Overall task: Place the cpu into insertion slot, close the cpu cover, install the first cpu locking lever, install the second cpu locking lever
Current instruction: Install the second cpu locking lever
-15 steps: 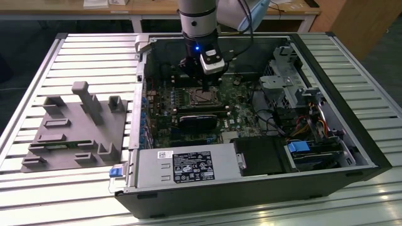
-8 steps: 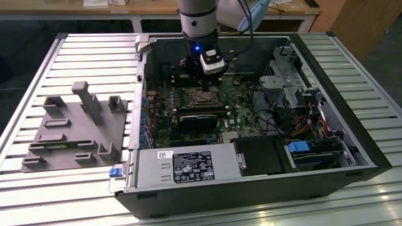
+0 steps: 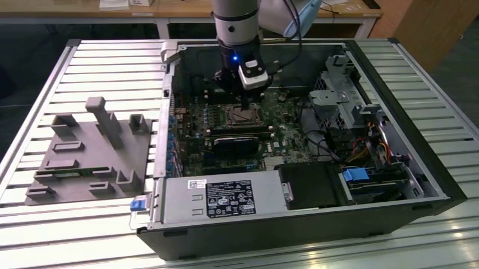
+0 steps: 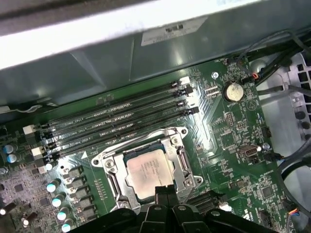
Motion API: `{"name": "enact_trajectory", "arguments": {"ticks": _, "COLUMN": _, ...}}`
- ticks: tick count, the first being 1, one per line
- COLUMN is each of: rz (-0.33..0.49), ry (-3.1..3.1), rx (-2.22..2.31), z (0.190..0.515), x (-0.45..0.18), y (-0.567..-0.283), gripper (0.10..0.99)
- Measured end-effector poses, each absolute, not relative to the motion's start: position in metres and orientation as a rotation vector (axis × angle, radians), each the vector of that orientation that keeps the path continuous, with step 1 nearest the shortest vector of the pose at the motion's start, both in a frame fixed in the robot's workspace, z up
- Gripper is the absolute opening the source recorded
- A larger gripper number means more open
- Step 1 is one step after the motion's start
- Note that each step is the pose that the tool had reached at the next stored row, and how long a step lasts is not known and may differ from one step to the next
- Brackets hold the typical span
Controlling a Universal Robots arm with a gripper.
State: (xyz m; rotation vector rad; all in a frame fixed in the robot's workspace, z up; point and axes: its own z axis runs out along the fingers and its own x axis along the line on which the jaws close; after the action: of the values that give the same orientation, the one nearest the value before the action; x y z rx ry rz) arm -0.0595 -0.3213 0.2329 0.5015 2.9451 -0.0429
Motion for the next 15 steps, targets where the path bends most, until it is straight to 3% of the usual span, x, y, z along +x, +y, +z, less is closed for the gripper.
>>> {"name": "enact_trajectory", "arguments": {"ticks": 15, "rz": -0.044, "ry": 2.945, "rx": 0.502, "z": 0.233, "x": -0.06, "y": -0.333, "gripper": 0.102}}
